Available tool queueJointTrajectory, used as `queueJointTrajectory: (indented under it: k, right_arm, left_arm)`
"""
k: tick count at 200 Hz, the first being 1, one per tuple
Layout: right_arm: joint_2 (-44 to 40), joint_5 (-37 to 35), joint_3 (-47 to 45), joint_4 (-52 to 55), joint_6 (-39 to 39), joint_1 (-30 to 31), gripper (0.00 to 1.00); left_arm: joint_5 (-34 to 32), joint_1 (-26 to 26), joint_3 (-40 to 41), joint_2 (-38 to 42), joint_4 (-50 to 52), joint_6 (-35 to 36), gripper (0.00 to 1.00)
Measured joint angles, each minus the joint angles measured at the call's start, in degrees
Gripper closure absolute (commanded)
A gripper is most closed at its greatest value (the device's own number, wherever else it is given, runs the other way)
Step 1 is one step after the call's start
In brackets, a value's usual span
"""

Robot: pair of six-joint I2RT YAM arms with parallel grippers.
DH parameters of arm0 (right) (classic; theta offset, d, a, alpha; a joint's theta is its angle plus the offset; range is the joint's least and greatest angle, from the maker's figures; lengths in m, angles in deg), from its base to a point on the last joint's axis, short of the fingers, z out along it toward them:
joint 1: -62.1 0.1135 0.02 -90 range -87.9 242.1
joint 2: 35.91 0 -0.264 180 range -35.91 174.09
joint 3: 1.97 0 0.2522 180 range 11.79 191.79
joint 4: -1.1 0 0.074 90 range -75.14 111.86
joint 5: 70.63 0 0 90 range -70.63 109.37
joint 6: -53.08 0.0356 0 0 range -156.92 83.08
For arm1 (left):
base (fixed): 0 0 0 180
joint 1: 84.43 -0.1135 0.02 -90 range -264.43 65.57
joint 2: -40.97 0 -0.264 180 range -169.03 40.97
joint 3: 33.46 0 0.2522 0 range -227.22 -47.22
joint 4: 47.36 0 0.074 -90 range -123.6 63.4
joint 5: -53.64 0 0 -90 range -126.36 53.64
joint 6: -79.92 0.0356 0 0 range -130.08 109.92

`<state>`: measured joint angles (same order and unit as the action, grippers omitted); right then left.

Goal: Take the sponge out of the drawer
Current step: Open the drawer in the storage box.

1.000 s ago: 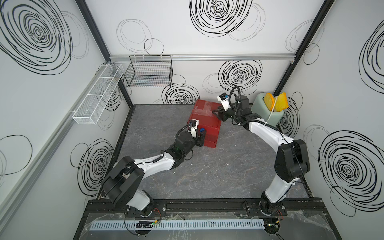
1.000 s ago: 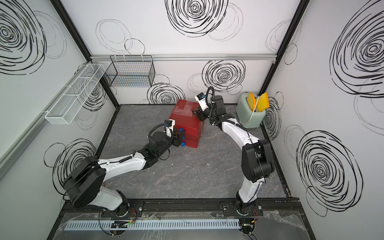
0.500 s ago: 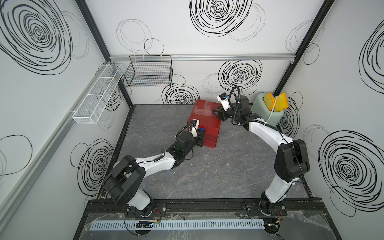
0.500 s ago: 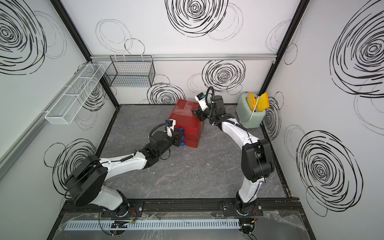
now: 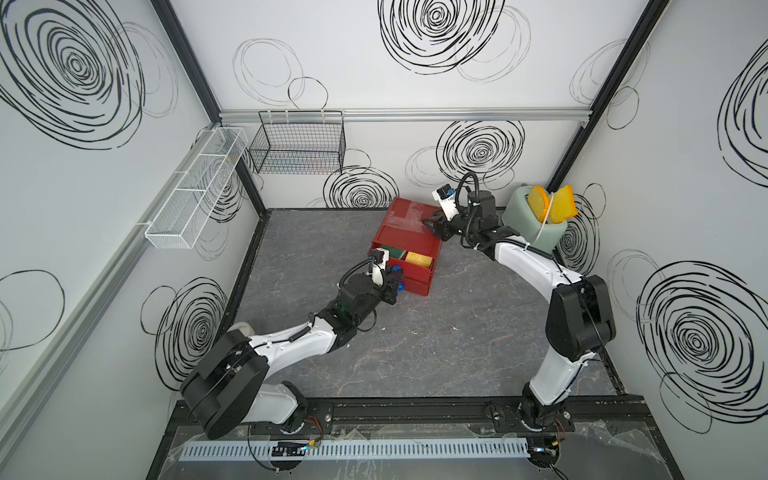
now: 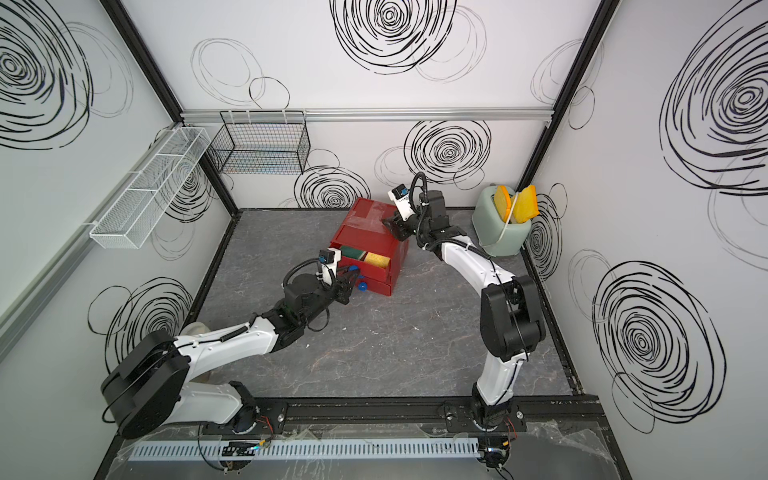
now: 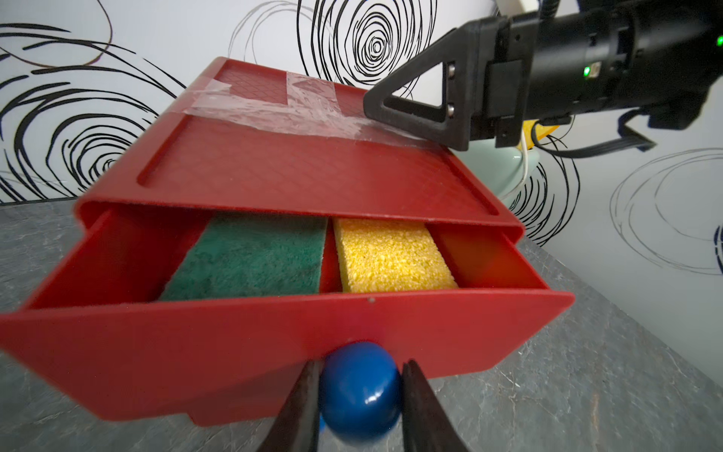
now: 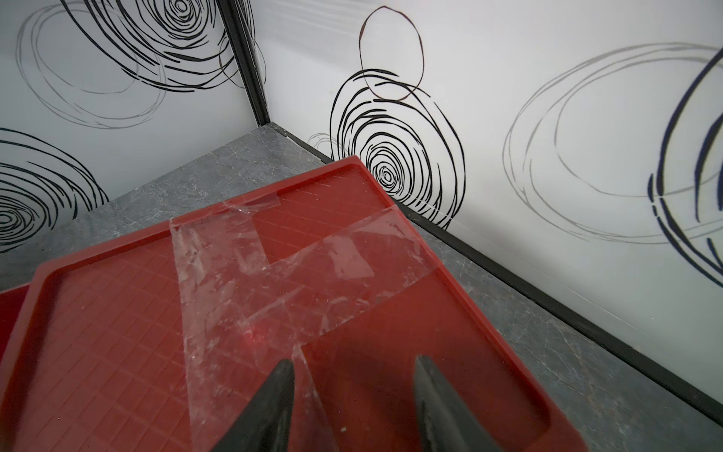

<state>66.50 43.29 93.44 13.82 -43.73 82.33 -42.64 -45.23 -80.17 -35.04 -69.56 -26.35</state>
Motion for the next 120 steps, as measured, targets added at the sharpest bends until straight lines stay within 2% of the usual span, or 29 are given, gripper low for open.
queueJointTrajectory:
  k: [68, 120]
  right_arm:
    - [1.9, -0.5, 1.8, -0.8, -0.1, -0.3, 0.49]
    - [3.0, -0.7, 3.5, -0.1, -0.2, -0.3, 0.49]
  left_arm:
    - [-2.7, 3.4, 7.1, 17.1, 11.5, 0.2, 0.74]
    - [-4.1, 3.6, 8.4, 19.0, 14.1, 0.7, 0.72]
